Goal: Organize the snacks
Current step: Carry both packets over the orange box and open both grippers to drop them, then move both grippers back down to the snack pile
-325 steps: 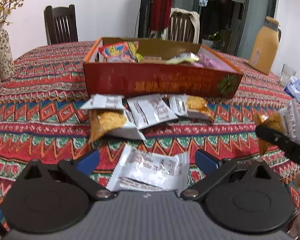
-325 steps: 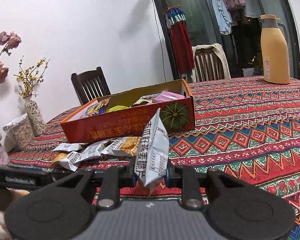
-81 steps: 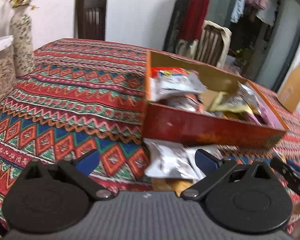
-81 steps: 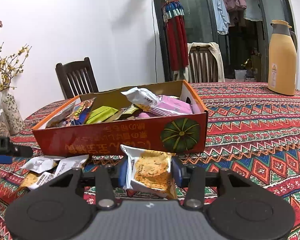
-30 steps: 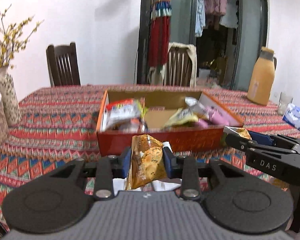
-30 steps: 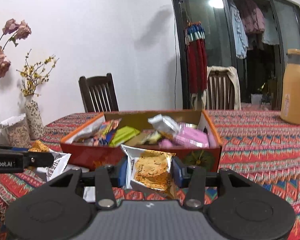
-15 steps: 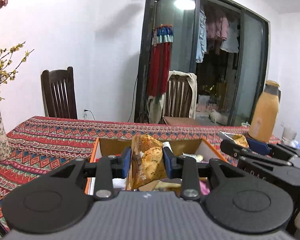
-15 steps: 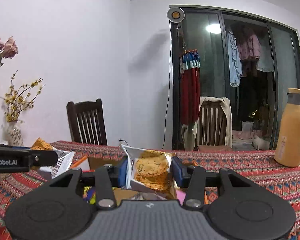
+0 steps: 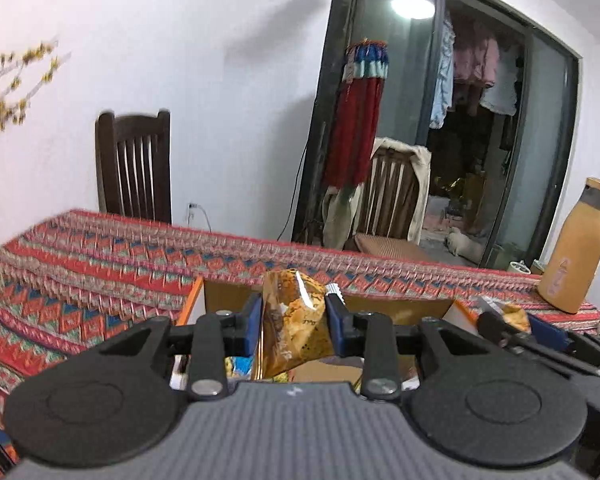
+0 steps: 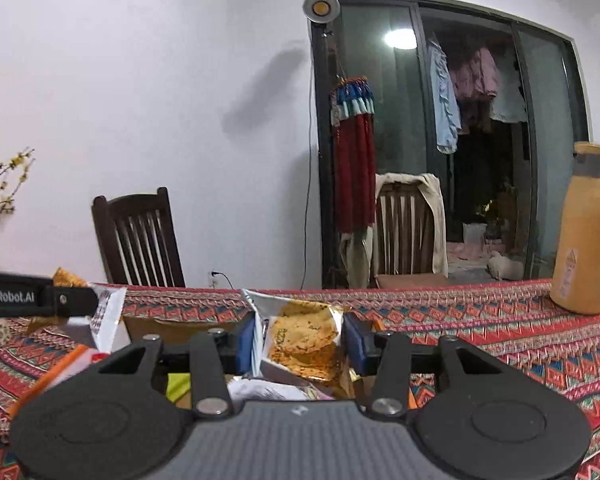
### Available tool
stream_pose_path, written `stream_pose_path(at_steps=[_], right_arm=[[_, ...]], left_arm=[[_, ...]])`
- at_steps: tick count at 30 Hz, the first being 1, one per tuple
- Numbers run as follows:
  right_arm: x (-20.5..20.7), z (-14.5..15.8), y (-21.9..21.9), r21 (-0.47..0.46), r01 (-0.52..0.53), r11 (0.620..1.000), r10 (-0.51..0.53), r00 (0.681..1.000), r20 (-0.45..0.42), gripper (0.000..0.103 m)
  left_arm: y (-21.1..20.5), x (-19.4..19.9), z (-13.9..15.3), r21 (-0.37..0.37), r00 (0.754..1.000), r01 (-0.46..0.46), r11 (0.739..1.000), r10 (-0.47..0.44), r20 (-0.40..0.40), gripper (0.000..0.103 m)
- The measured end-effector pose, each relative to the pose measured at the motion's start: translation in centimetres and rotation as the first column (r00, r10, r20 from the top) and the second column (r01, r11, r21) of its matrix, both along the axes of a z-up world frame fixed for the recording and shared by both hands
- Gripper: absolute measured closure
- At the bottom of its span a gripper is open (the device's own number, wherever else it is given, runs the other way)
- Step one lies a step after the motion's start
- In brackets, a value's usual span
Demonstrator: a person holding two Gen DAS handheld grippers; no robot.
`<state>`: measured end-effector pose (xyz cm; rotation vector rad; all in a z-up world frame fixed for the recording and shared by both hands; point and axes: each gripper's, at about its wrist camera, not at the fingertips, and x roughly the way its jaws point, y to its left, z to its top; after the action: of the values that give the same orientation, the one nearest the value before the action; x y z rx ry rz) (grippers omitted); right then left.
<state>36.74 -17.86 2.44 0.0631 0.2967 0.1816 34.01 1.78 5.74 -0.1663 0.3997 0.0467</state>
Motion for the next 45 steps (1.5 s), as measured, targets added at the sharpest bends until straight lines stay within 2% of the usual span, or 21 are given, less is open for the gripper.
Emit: stream_pose_path(at_steps=[5, 21, 23, 25, 26, 27, 28, 29, 31, 37, 45], right_arm=[[0.5, -1.0, -0.2, 0.013, 0.000, 1.000, 0.000, 1.000, -0.015, 0.058], [0.2, -1.8, 0.5, 0.002, -0.017, 1.000, 0.017, 0.999, -0.034, 0.057], [0.1, -1.8, 0.5, 0.003, -0.022, 1.000, 0.022, 0.999, -0.037, 0.047], [0.0, -1.7, 0.4, 0.010, -0.024, 1.000, 0.024, 0.999, -0.035, 0.047], [-0.1, -1.6, 0.3, 0.016, -0.025, 1.000, 0.025, 0.999, -0.037, 0.043], [-0.1, -1.6, 0.2, 0.022, -0.019, 1.000, 0.020, 0.999, -0.038, 0.039], [-0.1, -1.5, 0.0, 0.026, -0.010, 1.000, 0.011, 0.999, -0.036, 0.024], [-0.3, -1.5, 0.0, 0.030, -0.001, 1.000, 0.002, 0.999, -0.032, 0.010], [-0.5, -1.4, -0.2, 0.041, 0.007, 0.999, -0.006, 1.000, -0.019, 0.001], [-0.9, -1.2, -0.5, 0.065, 0.010, 0.998, -0.009, 1.000, -0.009, 0.000], [-0.9, -1.0, -0.6, 0.073, 0.003, 0.997, -0.003, 1.000, -0.011, 0.000]], left_arm=[[0.8, 0.8, -1.5, 0.008, 1.000, -0.004, 1.000, 0.004, -0.026, 0.069], [0.2, -0.1, -1.9, 0.023, 1.000, 0.003, 1.000, -0.003, 0.005, 0.068], [0.3, -0.2, -1.9, 0.015, 1.000, -0.004, 1.000, 0.004, 0.011, 0.066], [0.6, -0.4, -1.8, 0.009, 1.000, -0.022, 1.000, 0.021, 0.018, 0.054], [0.7, -0.5, -1.7, 0.004, 0.999, -0.034, 0.999, 0.034, 0.025, 0.050], [0.9, -0.7, -1.6, 0.001, 0.998, -0.045, 0.999, 0.045, 0.031, 0.040], [1.0, -0.8, -1.5, -0.002, 0.998, -0.056, 0.998, 0.057, 0.038, 0.026], [1.1, -1.0, -1.4, -0.006, 0.996, -0.070, 0.998, 0.070, 0.050, 0.020], [1.3, -1.3, -1.1, -0.011, 0.994, -0.089, 0.996, 0.090, 0.070, 0.001], [1.7, -1.4, -0.9, -0.036, 0.990, -0.120, 0.992, 0.123, 0.071, 0.000], [1.9, -1.3, -1.1, -0.038, 0.991, -0.119, 0.992, 0.121, 0.059, 0.000]])
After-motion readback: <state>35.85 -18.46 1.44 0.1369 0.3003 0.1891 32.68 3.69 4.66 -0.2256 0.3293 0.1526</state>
